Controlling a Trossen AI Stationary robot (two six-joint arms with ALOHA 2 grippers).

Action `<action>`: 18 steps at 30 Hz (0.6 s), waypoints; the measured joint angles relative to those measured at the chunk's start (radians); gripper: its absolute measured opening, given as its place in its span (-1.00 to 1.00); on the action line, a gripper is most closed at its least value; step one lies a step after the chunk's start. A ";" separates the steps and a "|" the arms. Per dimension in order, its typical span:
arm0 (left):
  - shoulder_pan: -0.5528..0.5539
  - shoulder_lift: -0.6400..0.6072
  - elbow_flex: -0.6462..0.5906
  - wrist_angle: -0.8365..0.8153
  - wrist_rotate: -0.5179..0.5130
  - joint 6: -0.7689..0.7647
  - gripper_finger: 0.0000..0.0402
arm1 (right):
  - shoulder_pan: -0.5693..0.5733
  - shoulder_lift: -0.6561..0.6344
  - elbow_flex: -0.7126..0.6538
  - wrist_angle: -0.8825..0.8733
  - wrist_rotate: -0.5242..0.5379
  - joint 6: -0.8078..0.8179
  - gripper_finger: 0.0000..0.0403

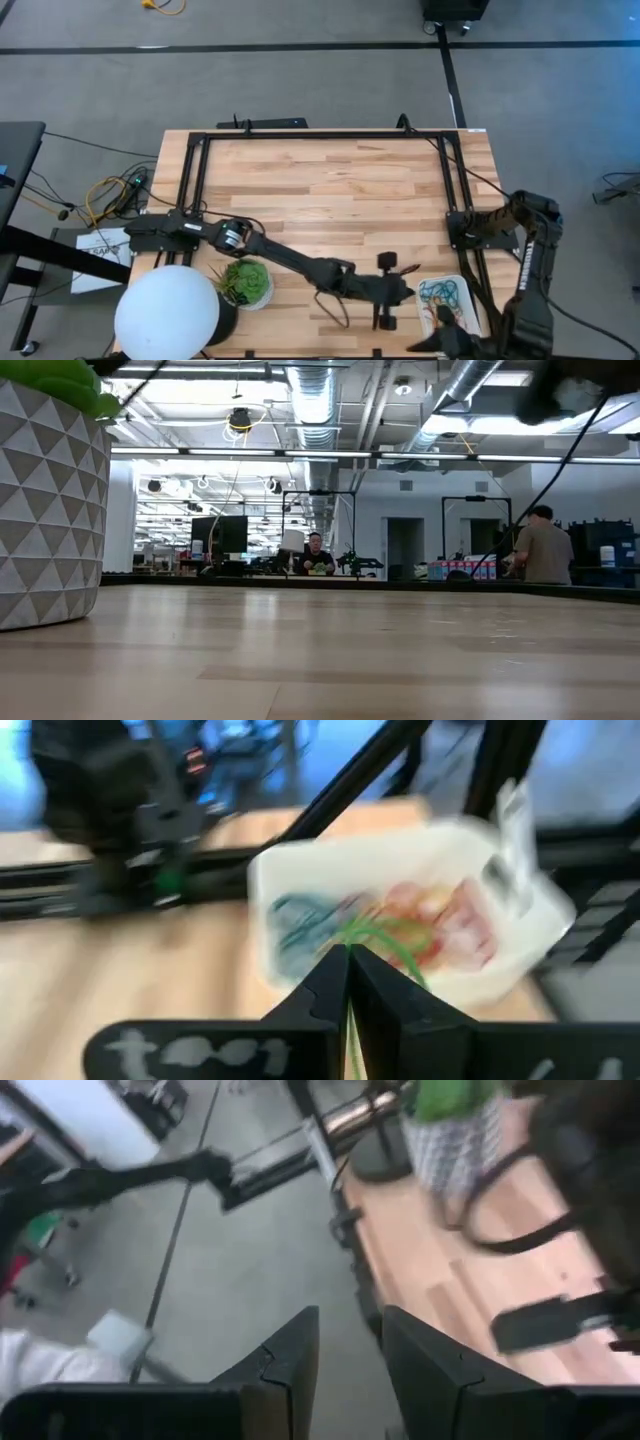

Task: Pick and place items into bin
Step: Put the green rubber band into the white bin

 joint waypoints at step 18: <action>-0.190 -0.134 0.001 -0.761 -0.769 -0.068 -1.00 | -0.254 0.000 0.000 0.033 -0.387 -0.180 -0.47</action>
